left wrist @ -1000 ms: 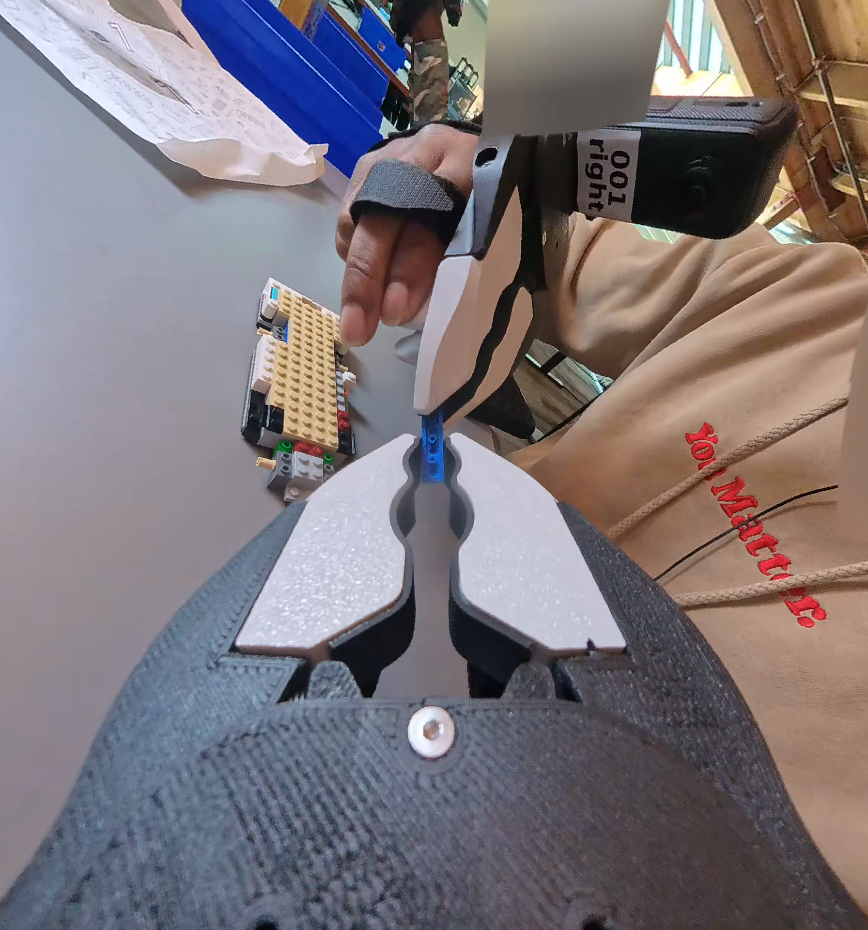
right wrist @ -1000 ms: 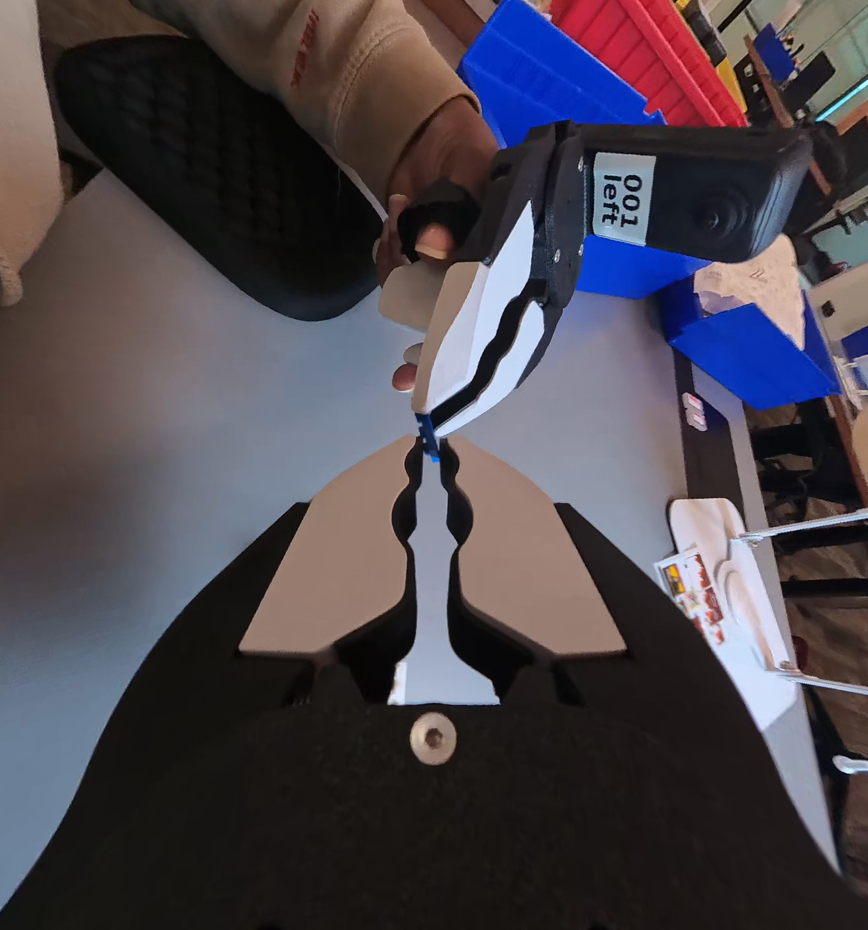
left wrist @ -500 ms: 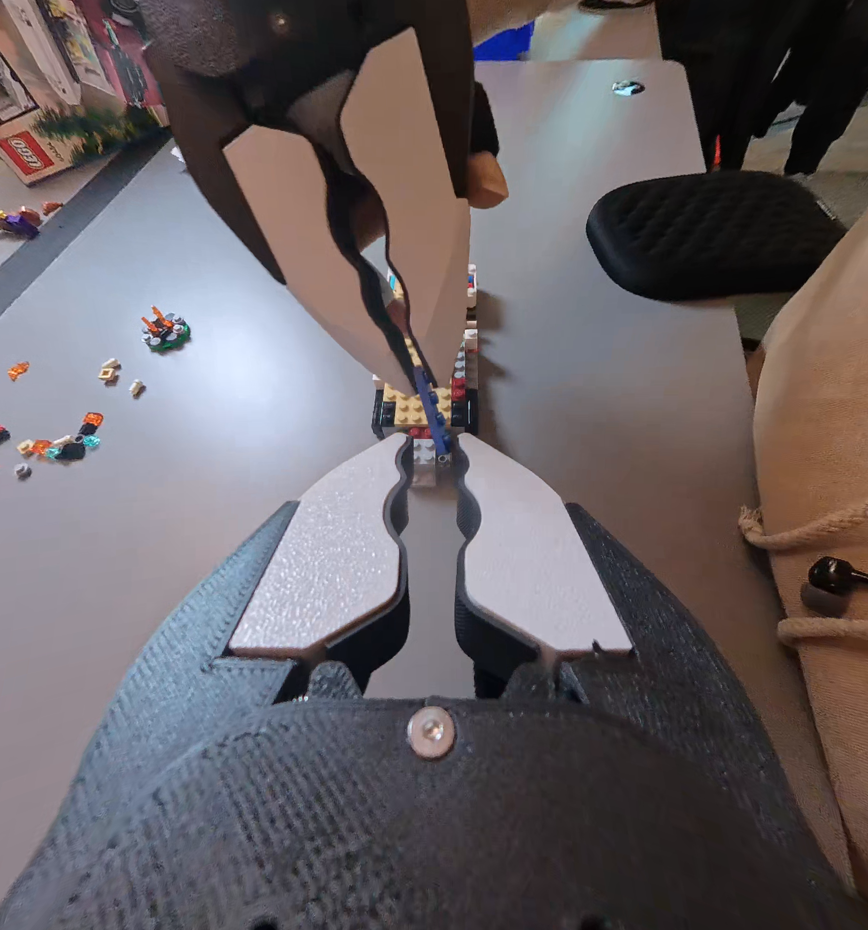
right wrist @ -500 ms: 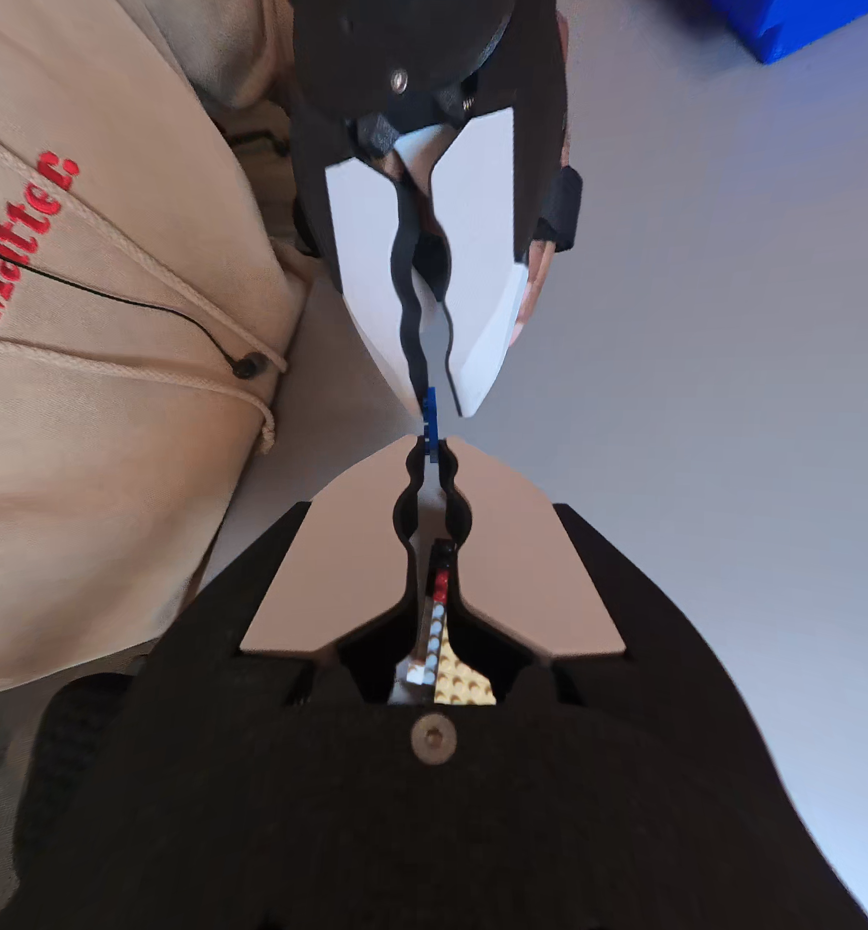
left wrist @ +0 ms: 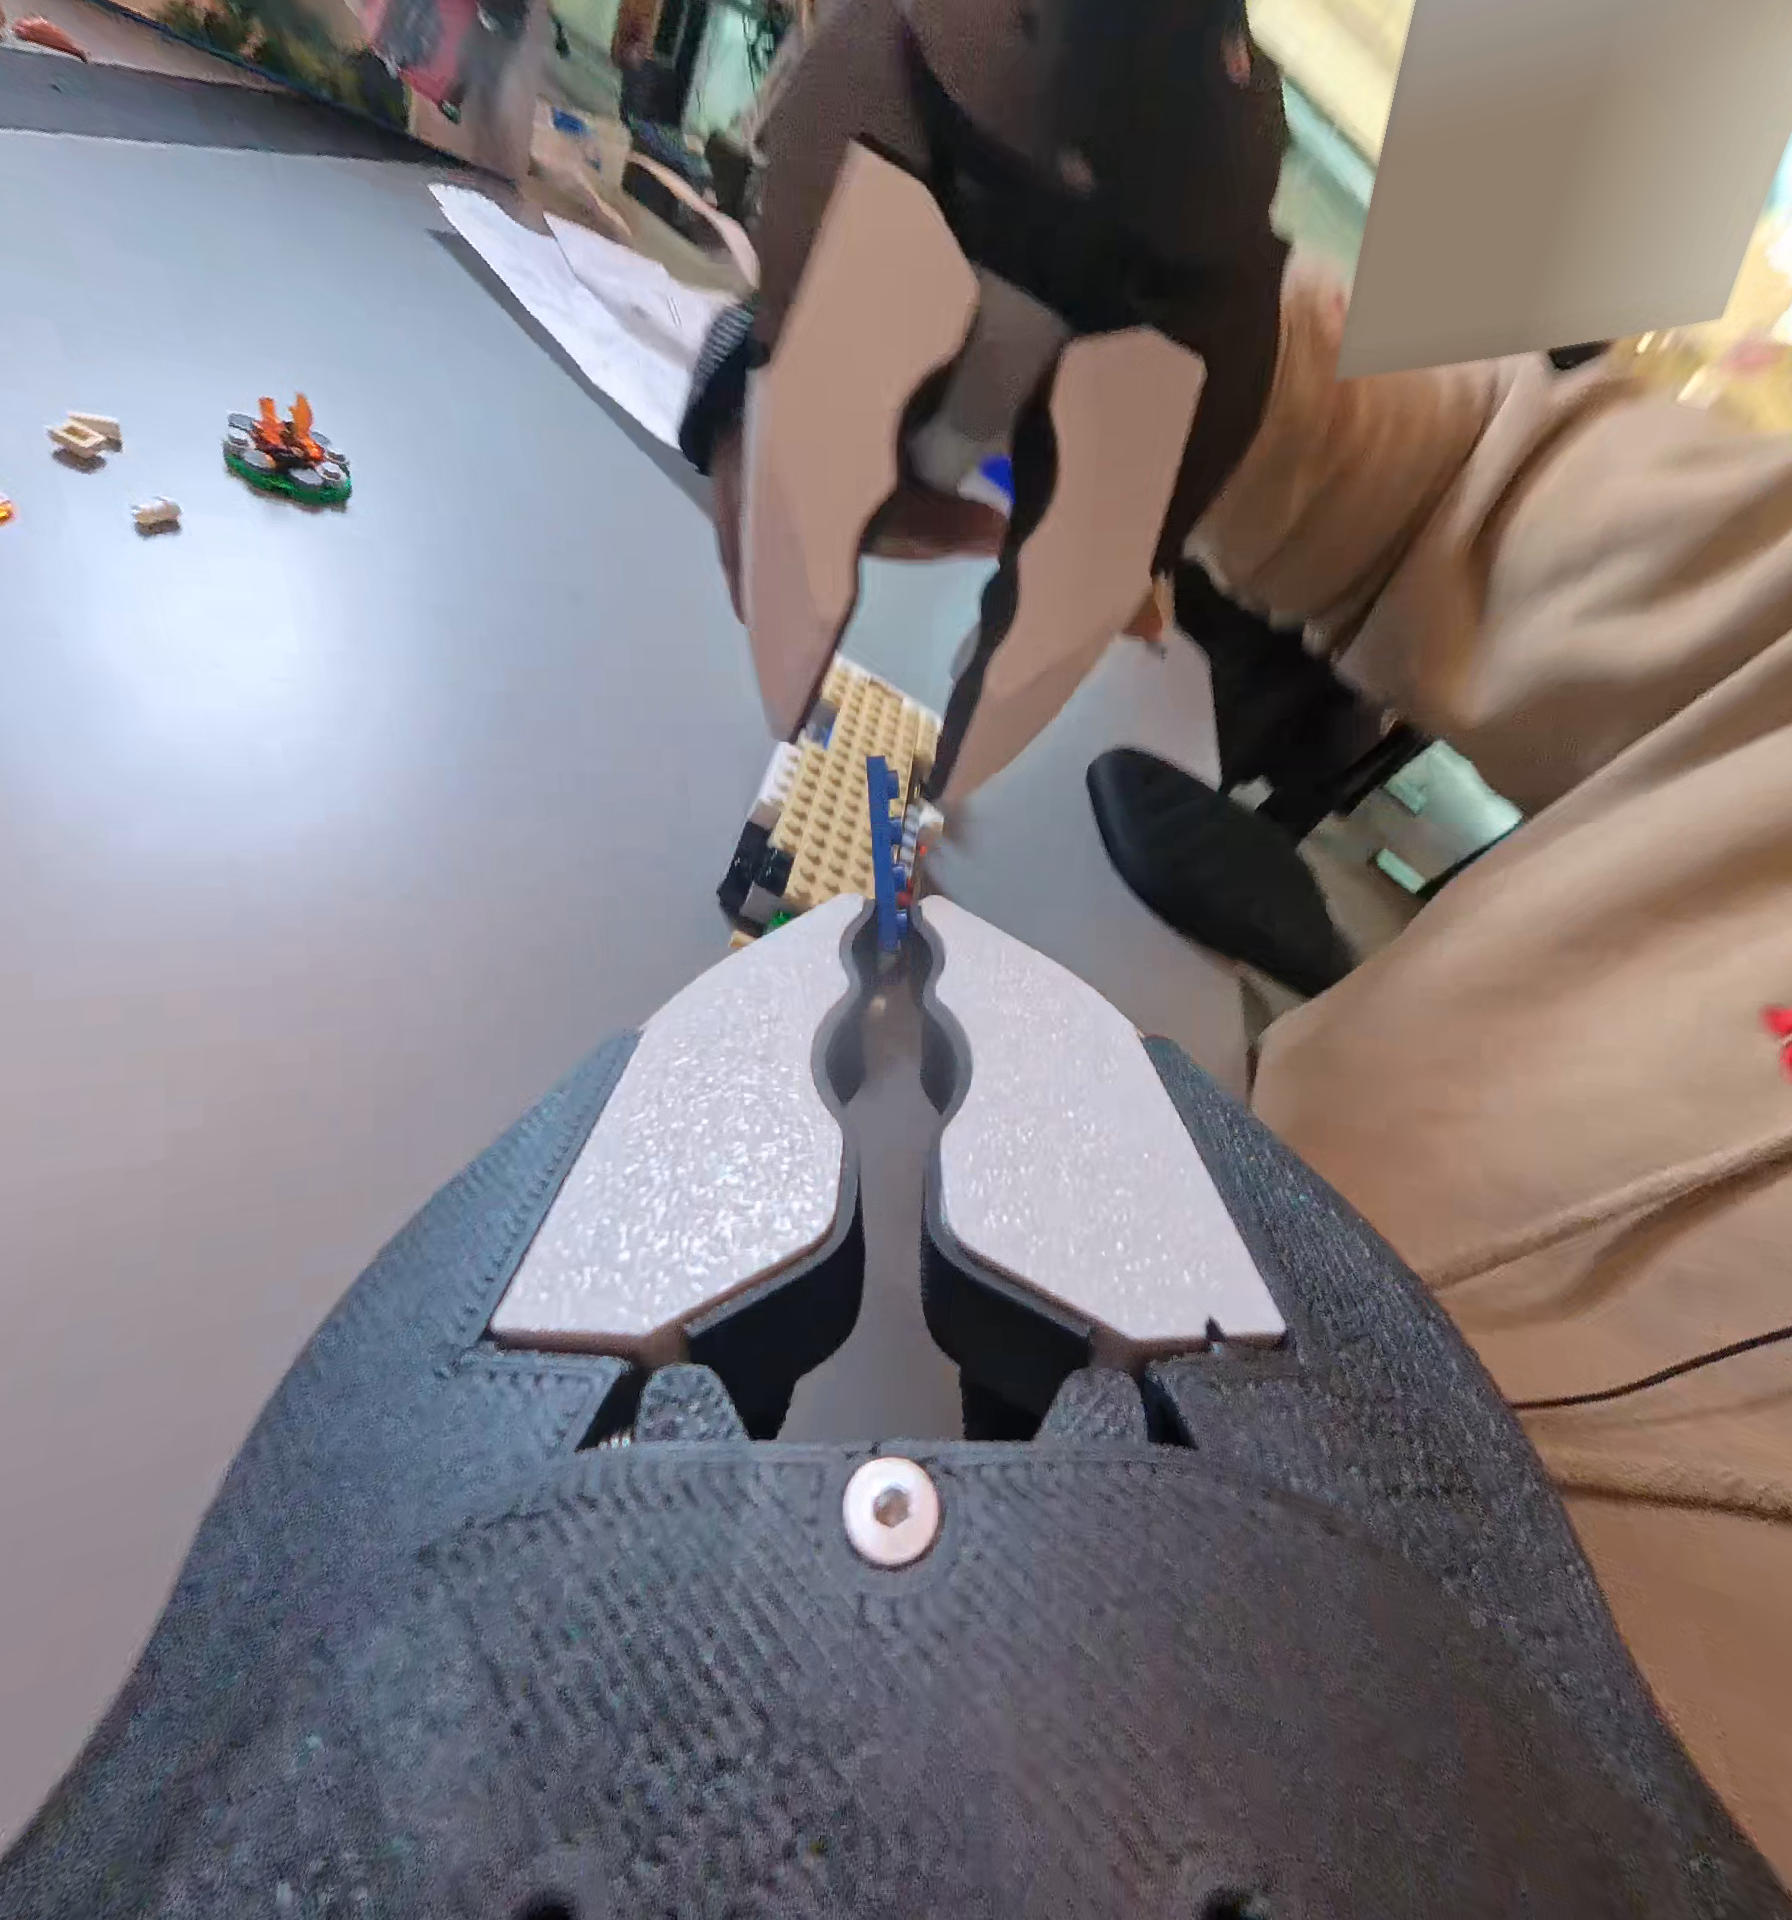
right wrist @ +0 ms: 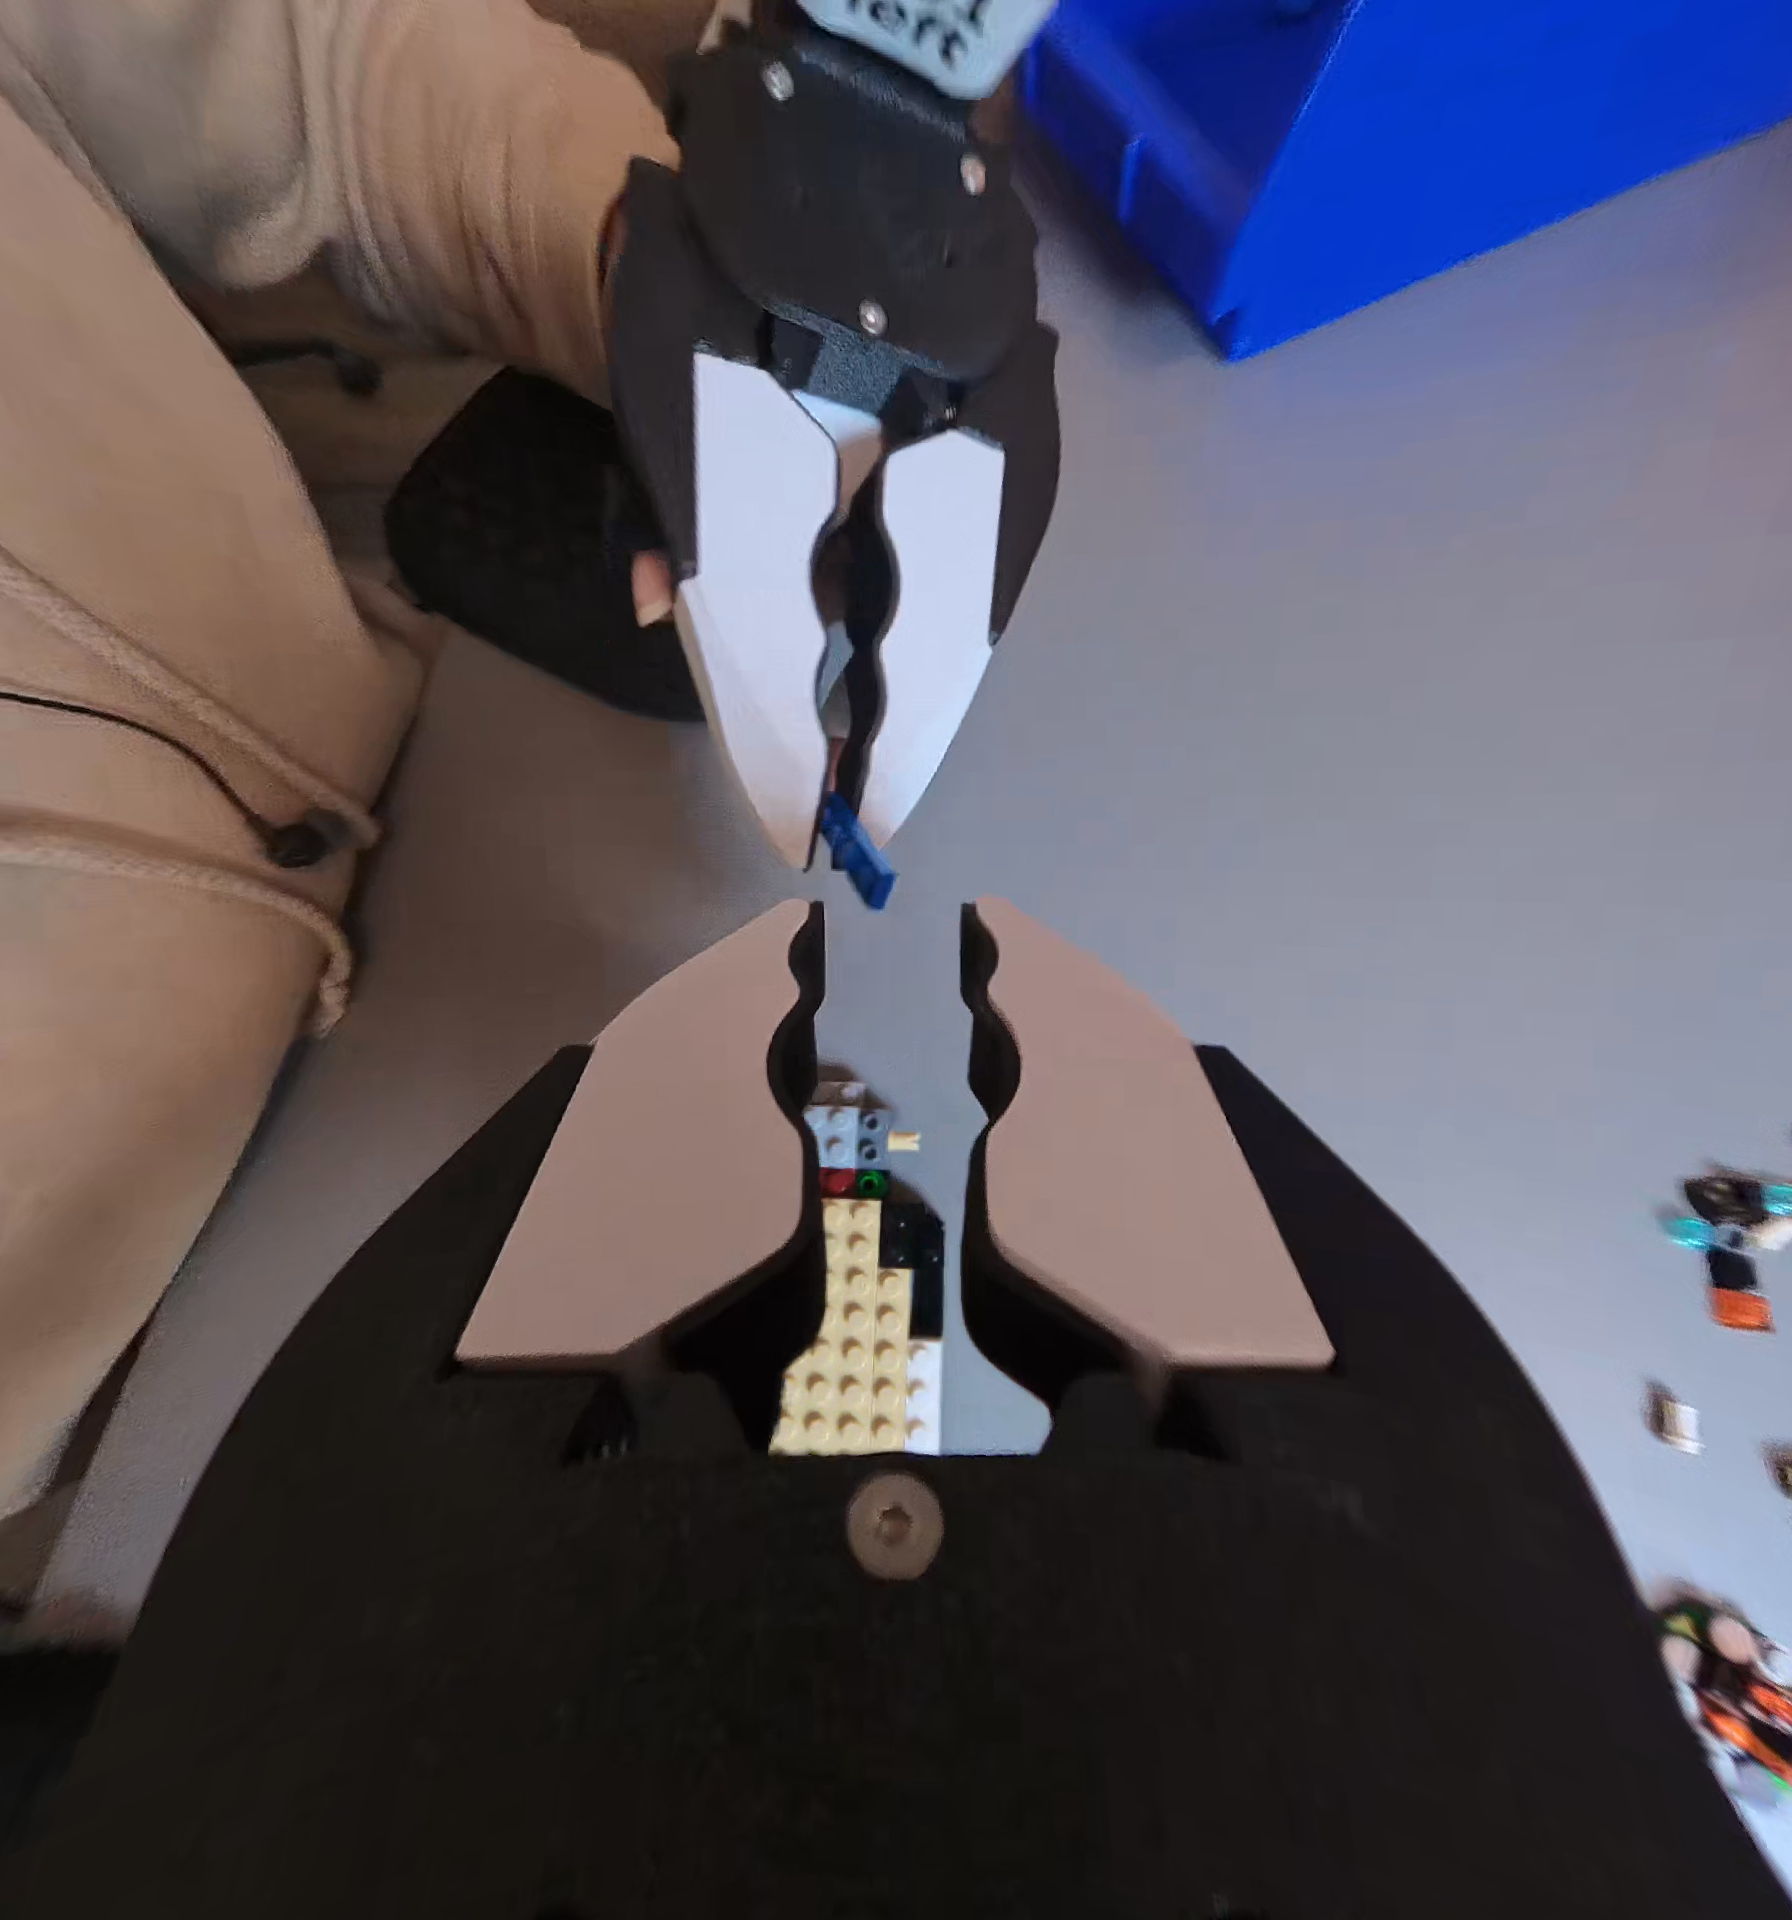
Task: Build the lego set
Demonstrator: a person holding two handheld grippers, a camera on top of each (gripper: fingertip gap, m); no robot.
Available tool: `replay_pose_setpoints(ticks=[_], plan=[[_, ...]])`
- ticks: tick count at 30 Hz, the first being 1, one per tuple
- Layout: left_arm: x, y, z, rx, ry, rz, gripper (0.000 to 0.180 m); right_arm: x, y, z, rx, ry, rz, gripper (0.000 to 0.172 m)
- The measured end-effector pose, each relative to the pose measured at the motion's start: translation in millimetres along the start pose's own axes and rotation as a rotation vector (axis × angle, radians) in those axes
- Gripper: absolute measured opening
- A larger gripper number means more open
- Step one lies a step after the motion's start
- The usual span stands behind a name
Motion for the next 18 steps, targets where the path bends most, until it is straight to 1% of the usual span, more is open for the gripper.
replay_pose_setpoints(ticks=[3, 5, 6, 10, 14, 15, 18], plan=[[-5.2, -3.1, -7.0, 0.046, -0.143, 0.063, 0.005, 2.9, -5.9, -5.9, 0.125, -0.051, 0.084, 0.026], [-3.2, -1.1, -10.6, 0.052, -0.211, 0.066, 0.004, 7.9, -4.6, -7.8, 0.181, -0.060, 0.098, 0.026], [-1.1, 1.0, -11.5, 0.051, -0.224, 0.058, 0.004, 10.6, -2.6, -8.0, 0.181, -0.047, 0.092, 0.026], [2.7, 7.3, -10.1, 0.057, -0.244, 0.041, 0.005, 14.6, 6.2, -4.9, 0.122, 0.001, 0.076, 0.024], [4.6, 10.0, -7.3, 0.074, -0.241, 0.021, 0.005, 10.9, 9.9, 0.0, 0.052, -0.060, 0.059, 0.019], [4.8, 10.1, -7.4, 0.073, -0.241, 0.021, 0.005, 9.7, 10.6, 1.4, 0.031, -0.077, 0.047, 0.014], [6.8, 9.4, -9.4, 0.074, -0.248, 0.013, 0.005, 7.0, 12.9, 5.8, -0.041, -0.115, -0.011, 0.012]])
Point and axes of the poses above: each gripper's, where its closed fingertips meet, y out along the fingers, x out of its underside, z = x × y across the jaws, the point moved 7 cm from there along -y, back along the fingers, and after that the axes turned 1 degree about -x, right-handed, at the moved point
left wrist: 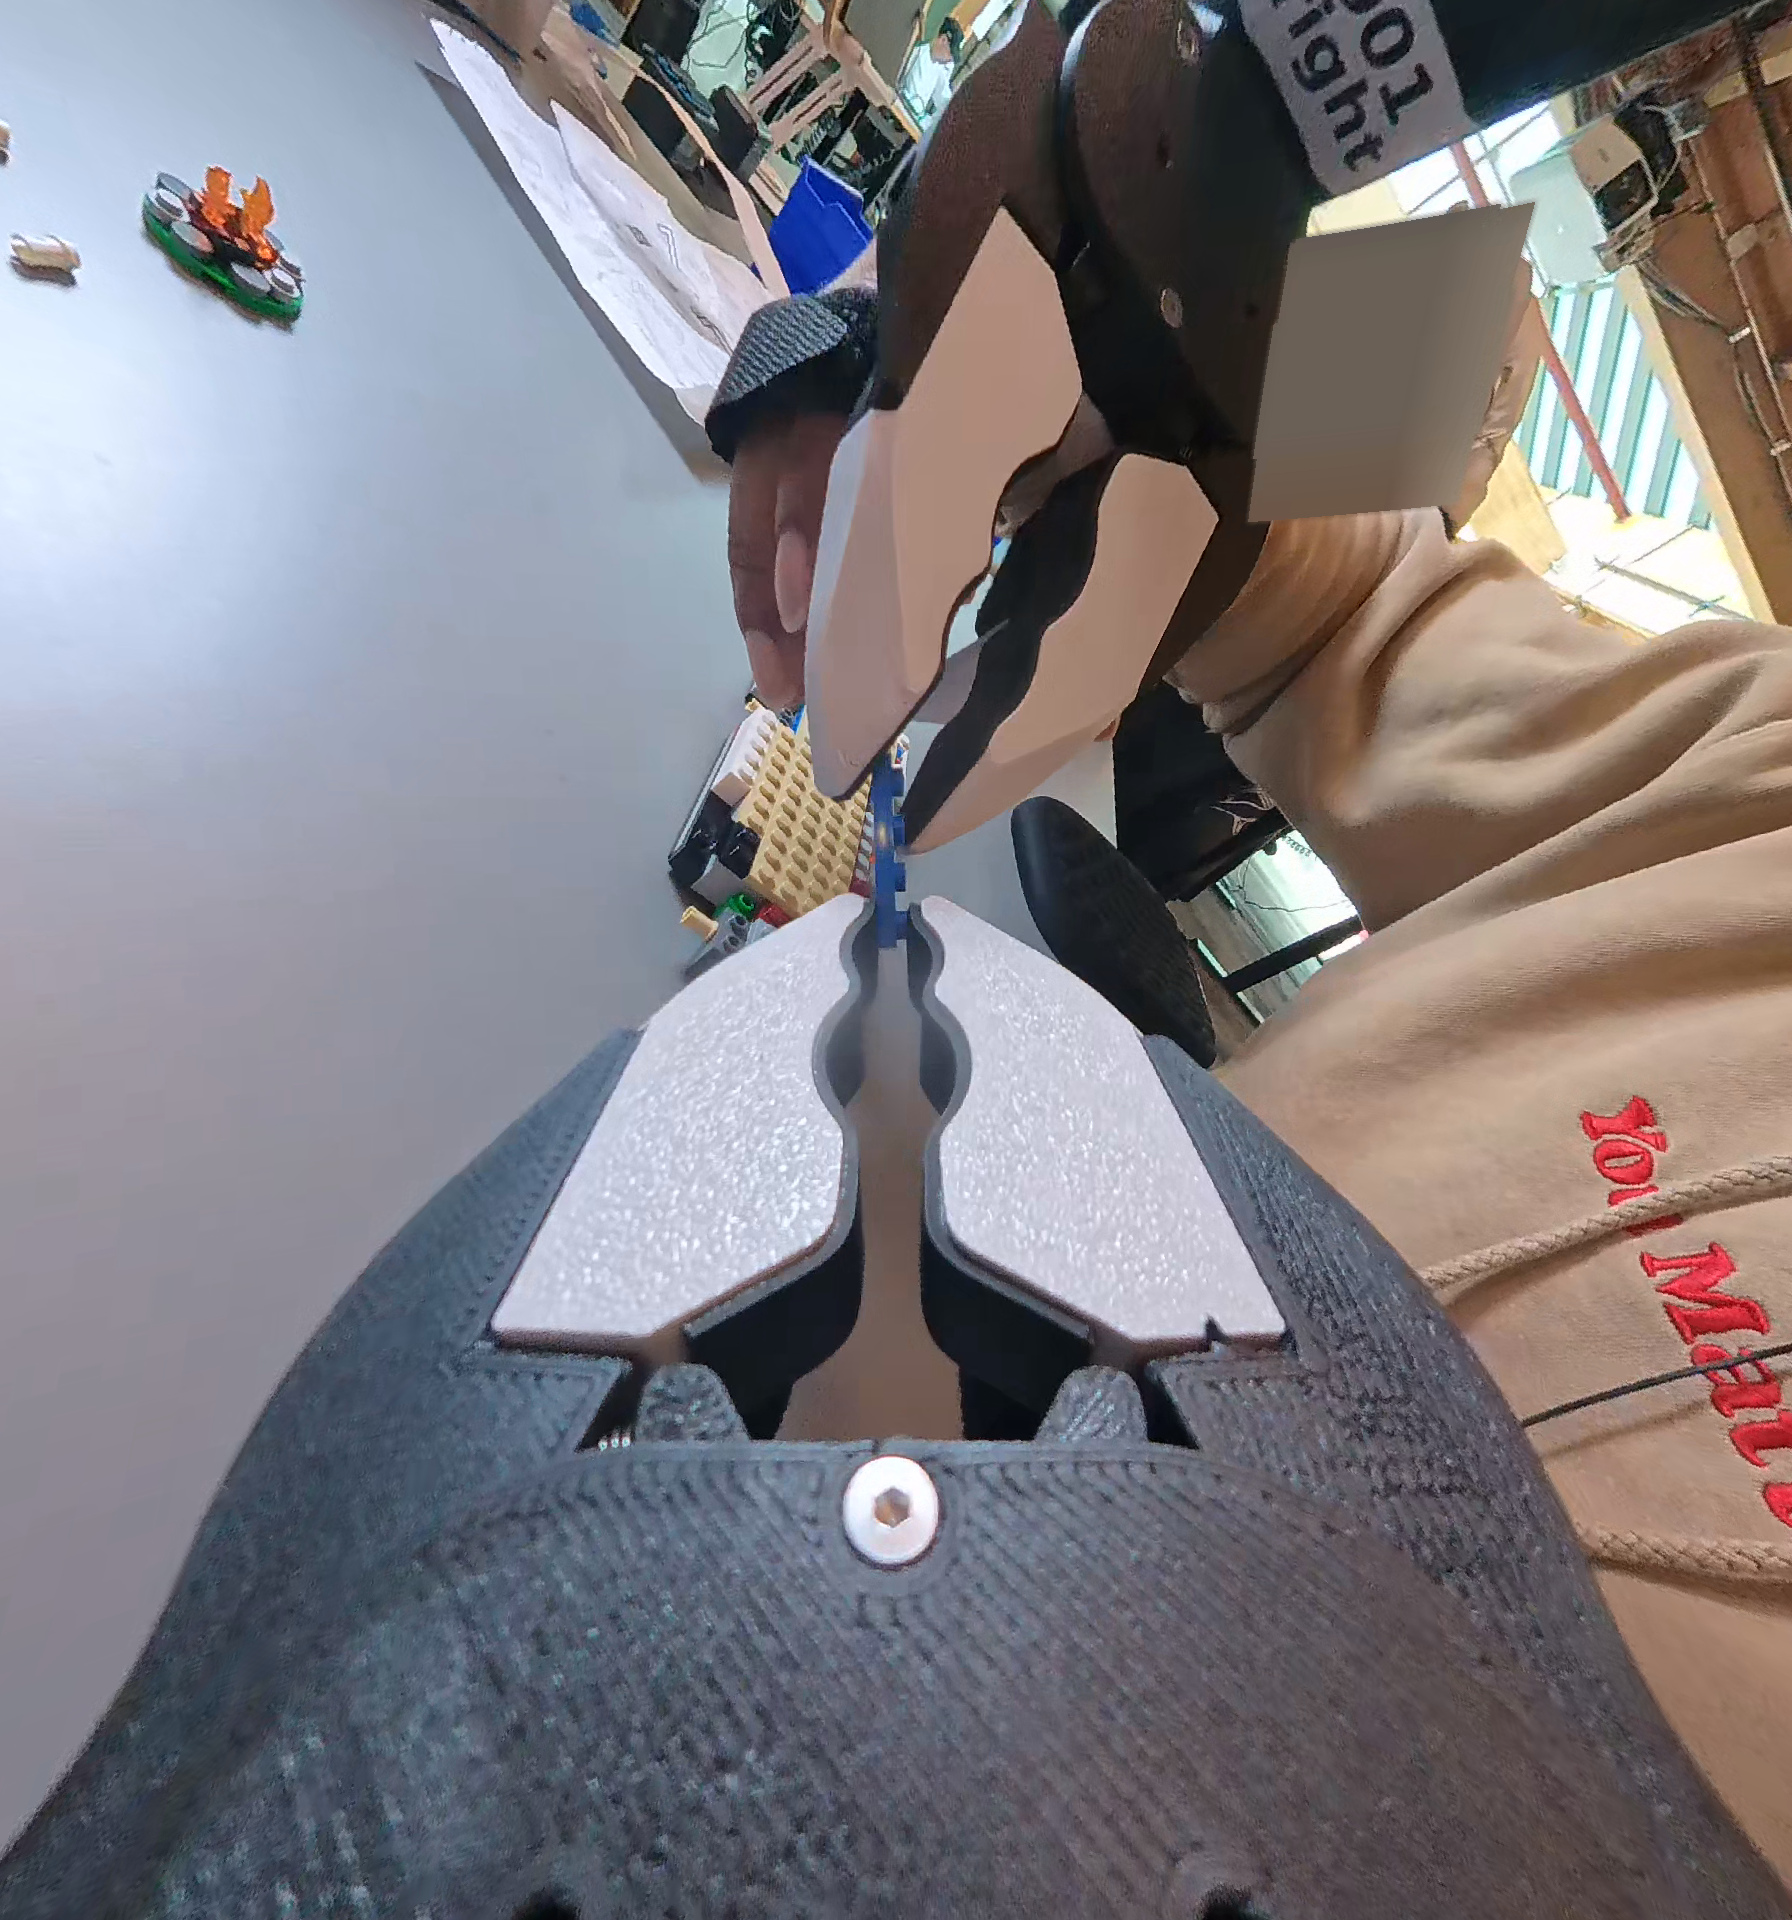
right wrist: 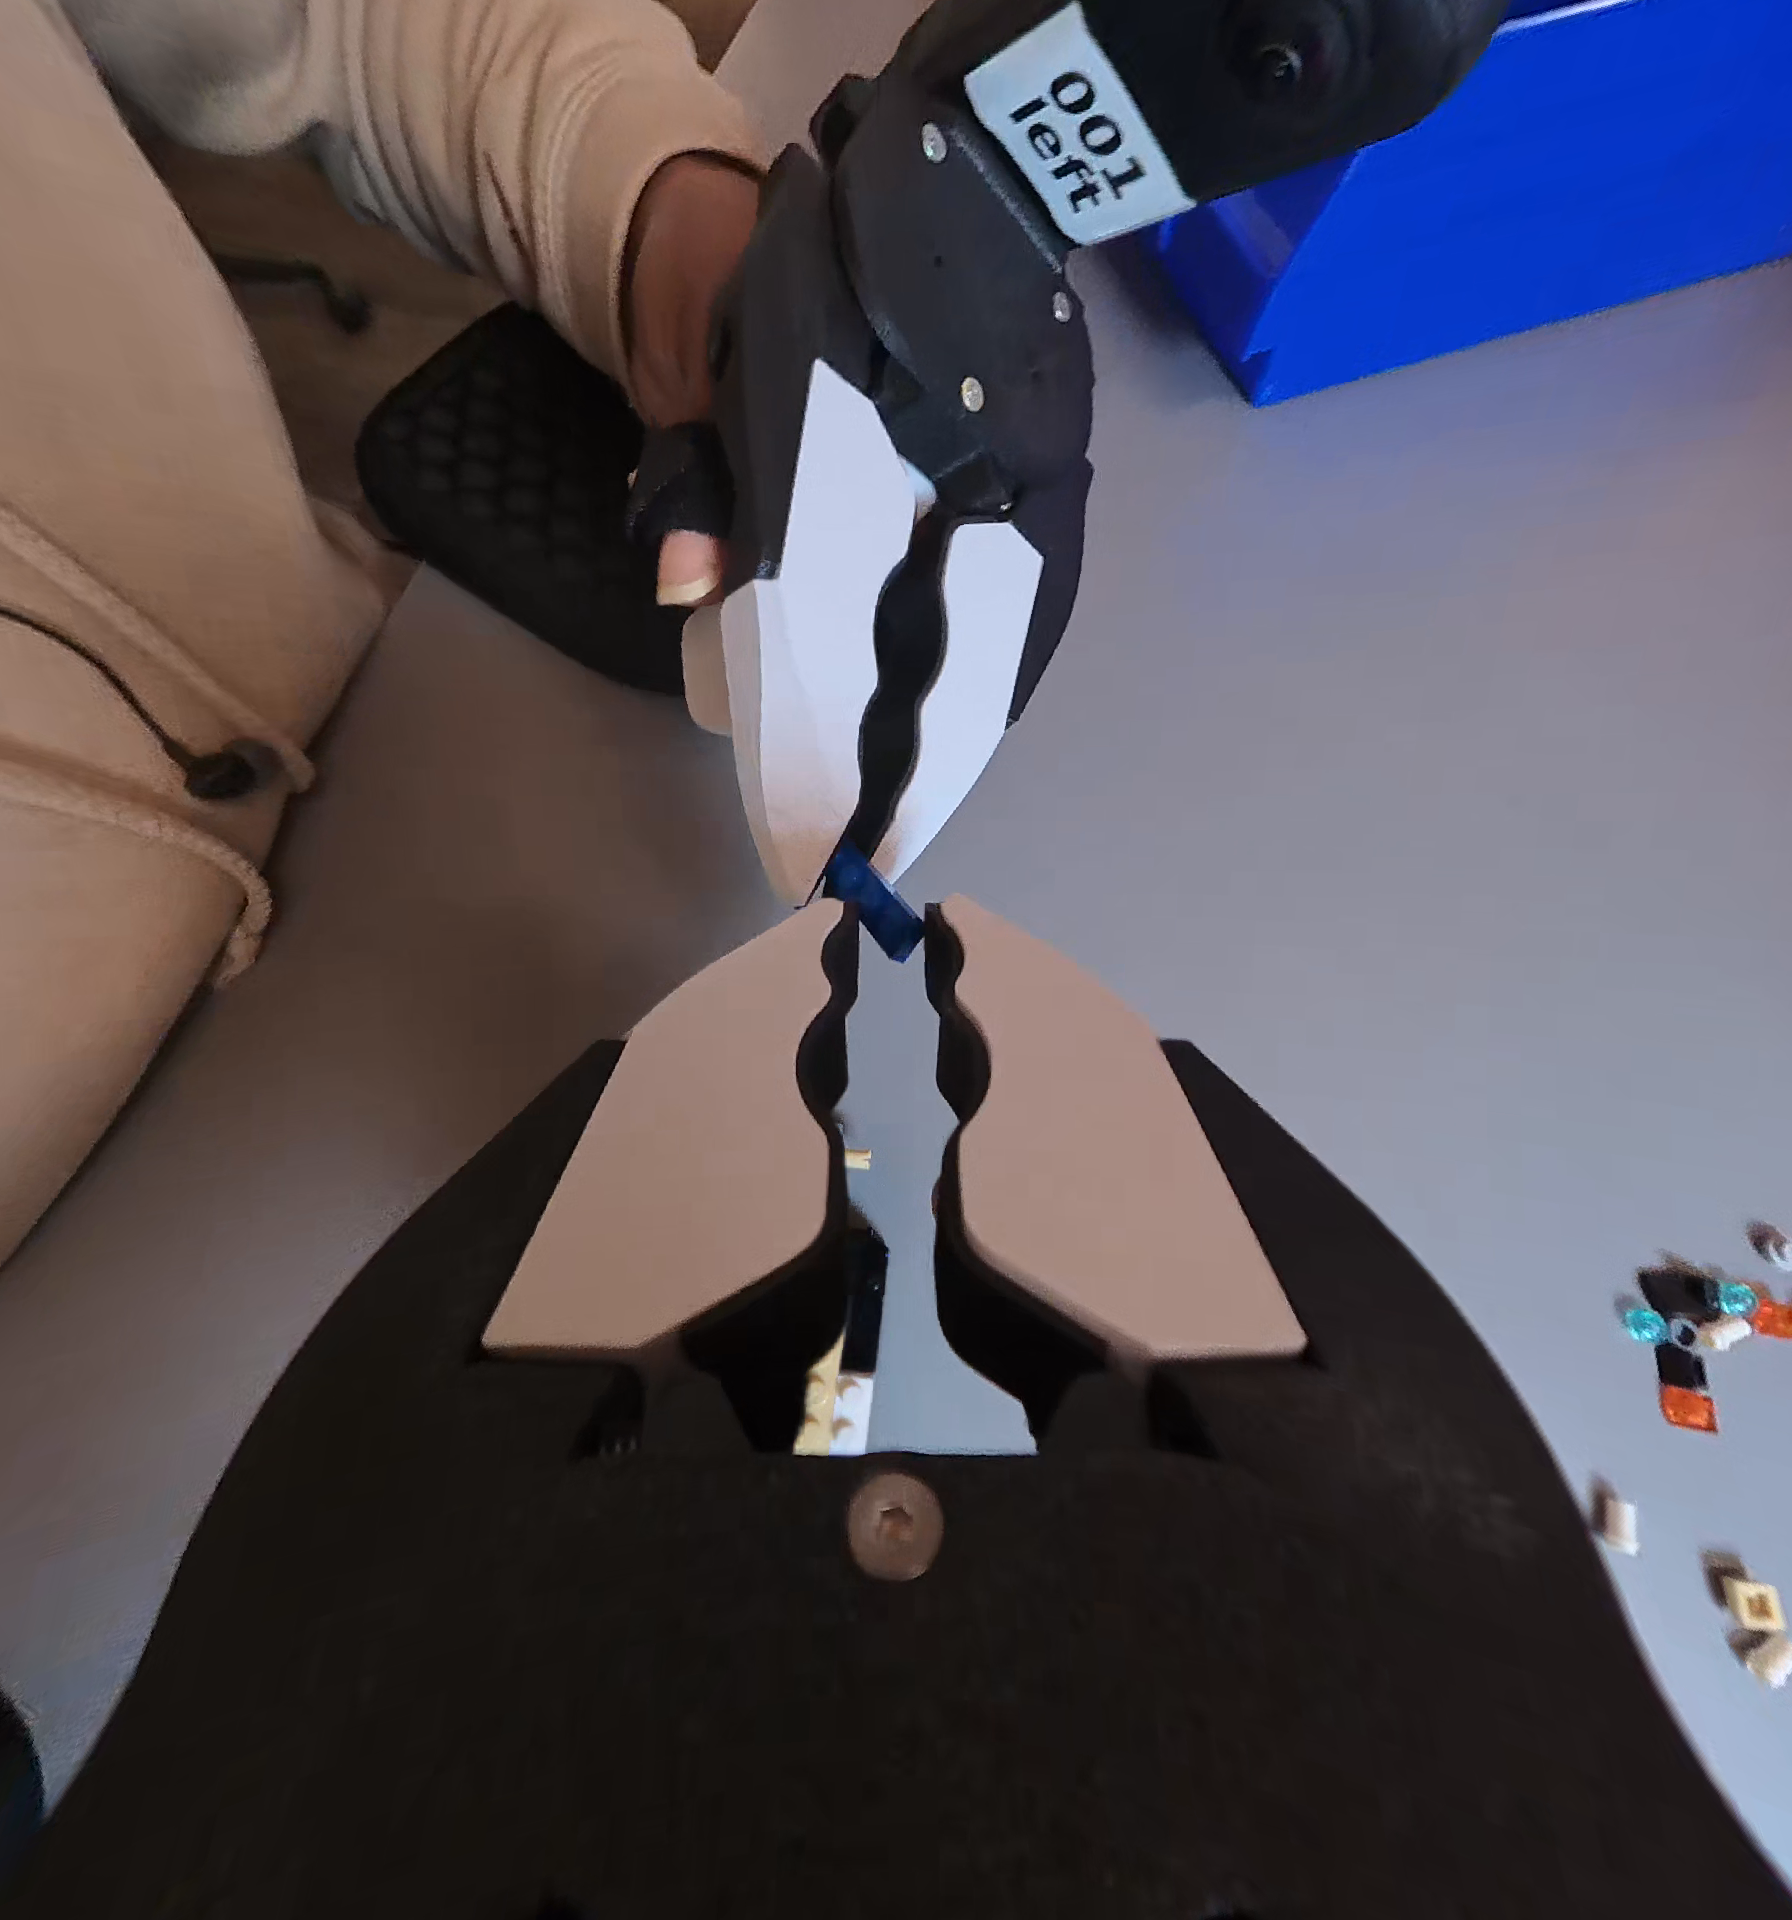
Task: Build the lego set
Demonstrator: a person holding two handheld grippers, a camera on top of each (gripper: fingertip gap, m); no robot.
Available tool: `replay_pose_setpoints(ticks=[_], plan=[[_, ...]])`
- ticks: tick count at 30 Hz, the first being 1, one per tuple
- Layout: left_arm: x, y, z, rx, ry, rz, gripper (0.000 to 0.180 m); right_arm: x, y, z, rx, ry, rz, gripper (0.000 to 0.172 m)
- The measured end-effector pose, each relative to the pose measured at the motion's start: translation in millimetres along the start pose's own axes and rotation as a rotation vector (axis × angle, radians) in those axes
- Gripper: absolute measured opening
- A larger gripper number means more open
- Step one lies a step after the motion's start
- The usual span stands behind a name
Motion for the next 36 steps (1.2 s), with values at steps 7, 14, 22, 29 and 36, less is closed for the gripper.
replay_pose_setpoints(ticks=[7, 14, 22, 29, 36], plan=[[-8.2, -13.4, -7.1, -0.158, 0.213, 0.013, 0.020, 13.8, 13.7, 18.9, -0.299, 0.106, -0.203, 0.007], [-11.7, -27.6, -11.7, -0.256, 0.310, 0.045, 0.020, 28.0, 60.5, 29.3, -0.450, 0.085, -0.441, 0.008], [-7.8, -27.3, -15.3, -0.281, 0.344, 0.021, 0.019, 22.3, 57.0, 39.1, -0.338, 0.038, -0.419, 0.022], [0.3, -23.9, -20.0, -0.371, 0.521, -0.124, 0.028, 30.4, -5.0, 7.1, -0.040, 0.019, -0.312, 0.056], [20.0, -6.8, -24.3, -0.282, 0.753, -0.443, 0.044, 82.9, -28.0, -44.8, 0.149, 0.056, -0.361, 0.071]])
Point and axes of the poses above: each gripper's, where its closed fingertips meet, y out along the fingers, x out of its underside, z = x × y across the jaws, the point moved 7 cm from there along -y, back along the fingers, and after that the axes turned 1 degree about -x, right-handed, at the moved point
